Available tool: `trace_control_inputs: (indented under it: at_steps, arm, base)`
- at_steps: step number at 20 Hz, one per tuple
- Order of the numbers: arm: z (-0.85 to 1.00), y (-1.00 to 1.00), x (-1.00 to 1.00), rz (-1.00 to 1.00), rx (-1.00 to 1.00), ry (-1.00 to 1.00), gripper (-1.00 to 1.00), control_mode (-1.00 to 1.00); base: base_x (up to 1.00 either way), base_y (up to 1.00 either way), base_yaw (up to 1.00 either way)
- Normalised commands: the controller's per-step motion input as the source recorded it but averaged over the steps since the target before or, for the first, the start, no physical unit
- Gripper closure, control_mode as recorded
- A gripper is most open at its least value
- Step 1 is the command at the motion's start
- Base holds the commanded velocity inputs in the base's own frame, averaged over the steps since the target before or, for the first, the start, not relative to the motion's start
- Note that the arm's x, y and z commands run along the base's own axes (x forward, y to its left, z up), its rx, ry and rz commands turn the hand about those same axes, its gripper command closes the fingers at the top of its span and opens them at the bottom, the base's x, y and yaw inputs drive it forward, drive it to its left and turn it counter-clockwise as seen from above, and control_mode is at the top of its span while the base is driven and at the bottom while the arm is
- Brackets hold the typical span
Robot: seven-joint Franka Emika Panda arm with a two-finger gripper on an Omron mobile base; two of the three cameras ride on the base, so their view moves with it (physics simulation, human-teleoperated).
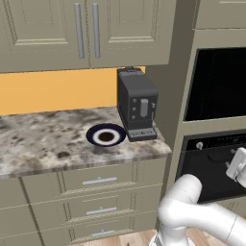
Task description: Take the fish from the oven and place it on the plate on the counter.
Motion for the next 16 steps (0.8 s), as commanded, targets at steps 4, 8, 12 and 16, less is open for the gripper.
trace_control_inputs:
  at_steps: [4, 8, 12, 16]
  arm:
    - [-0.39, -0.08, 0.15, 0.0, 0.0, 0.0, -1.0, -1.0]
    - [-0.34, -0.03, 0.07, 0.0, 0.0, 0.0, -1.0, -1.0]
    - [-0.01, 0.0, 0.01, 0.0, 0.0, 0.0, -1.0, -1.0]
    - [0.0, 0.0, 0.0, 0.0, 0.0, 0.0, -1.0, -1.0]
  base:
    - [0.0, 0.0, 0.0]
    - [0.0, 0.0, 0.0]
    - [0.0, 0.0, 0.0]
    - [0.0, 0.0, 0.0]
